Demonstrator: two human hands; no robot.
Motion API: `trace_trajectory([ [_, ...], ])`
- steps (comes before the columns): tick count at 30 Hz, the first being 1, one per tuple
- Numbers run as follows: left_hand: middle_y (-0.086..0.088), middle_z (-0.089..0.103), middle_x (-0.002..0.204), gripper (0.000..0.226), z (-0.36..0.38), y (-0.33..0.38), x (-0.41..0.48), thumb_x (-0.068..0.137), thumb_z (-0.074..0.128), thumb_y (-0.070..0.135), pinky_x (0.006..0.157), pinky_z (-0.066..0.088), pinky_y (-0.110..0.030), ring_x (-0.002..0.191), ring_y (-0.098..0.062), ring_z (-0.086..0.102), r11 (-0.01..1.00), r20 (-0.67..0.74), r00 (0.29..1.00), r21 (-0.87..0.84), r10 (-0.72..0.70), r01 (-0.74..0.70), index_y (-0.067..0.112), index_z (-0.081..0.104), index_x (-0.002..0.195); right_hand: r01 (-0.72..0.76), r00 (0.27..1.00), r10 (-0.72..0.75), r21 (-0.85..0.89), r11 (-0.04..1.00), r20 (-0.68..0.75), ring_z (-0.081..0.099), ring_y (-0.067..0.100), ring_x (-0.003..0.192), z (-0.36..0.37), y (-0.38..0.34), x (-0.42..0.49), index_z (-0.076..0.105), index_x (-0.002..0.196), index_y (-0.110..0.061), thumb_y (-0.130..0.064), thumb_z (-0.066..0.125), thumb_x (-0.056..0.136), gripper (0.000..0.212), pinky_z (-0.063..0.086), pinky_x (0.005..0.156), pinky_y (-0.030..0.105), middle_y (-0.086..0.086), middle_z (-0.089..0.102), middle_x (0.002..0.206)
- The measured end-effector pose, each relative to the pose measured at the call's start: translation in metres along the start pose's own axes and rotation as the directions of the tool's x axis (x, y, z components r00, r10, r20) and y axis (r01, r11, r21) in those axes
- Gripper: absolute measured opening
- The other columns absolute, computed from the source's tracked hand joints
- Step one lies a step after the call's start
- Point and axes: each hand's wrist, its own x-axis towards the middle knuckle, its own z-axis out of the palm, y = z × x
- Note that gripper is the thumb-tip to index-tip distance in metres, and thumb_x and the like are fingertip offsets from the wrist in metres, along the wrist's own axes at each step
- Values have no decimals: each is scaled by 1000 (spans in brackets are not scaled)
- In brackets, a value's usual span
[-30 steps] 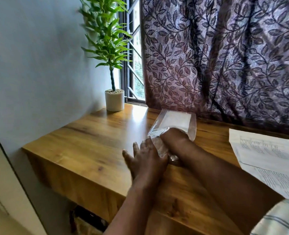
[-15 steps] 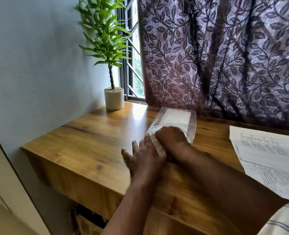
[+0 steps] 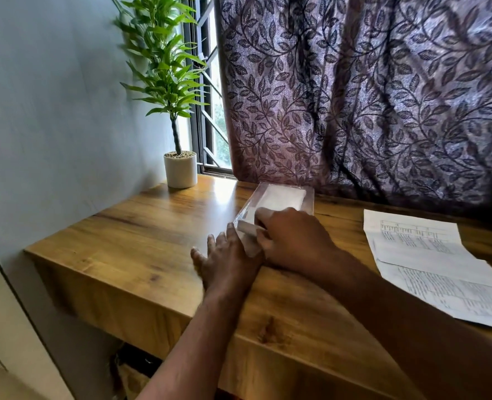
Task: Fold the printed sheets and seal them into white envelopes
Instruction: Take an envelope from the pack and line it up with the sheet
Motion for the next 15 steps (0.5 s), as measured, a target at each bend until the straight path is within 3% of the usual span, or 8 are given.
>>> trace_trajectory([
  [2,-7,33,160,101,2,-2,1,78,48,79,118,6,-62,151,-30,20,1000,-1,1000,20,-1,1,23,17,156,18,994,-16,20,1000,-106,65,32,87,-13,2,-9,54,103,-29,-41,52,95,14,31,61,32,6,69,92],
  [8,-13,37,156,110,5,-5,4,65,55,86,118,13,-60,148,-32,24,999,-36,999,17,-26,27,26,26,152,75,947,-13,181,981,-320,68,25,79,-72,24,-29,63,103,-27,-35,61,96,11,55,69,37,2,74,87],
  [12,-12,33,158,109,4,-2,3,69,59,82,119,11,-60,151,-33,18,999,-24,999,24,-36,37,26,22,155,39,896,76,247,968,-437,66,18,75,-105,51,-44,69,104,-20,-27,67,95,12,46,65,26,-3,72,88],
  [15,-8,34,158,96,-1,-1,5,78,70,65,116,14,-67,151,-34,19,983,-46,999,-181,7,-16,28,27,155,-9,844,158,281,960,-512,63,14,78,-127,76,-55,70,107,-16,-24,66,96,14,40,64,17,-3,69,93],
])
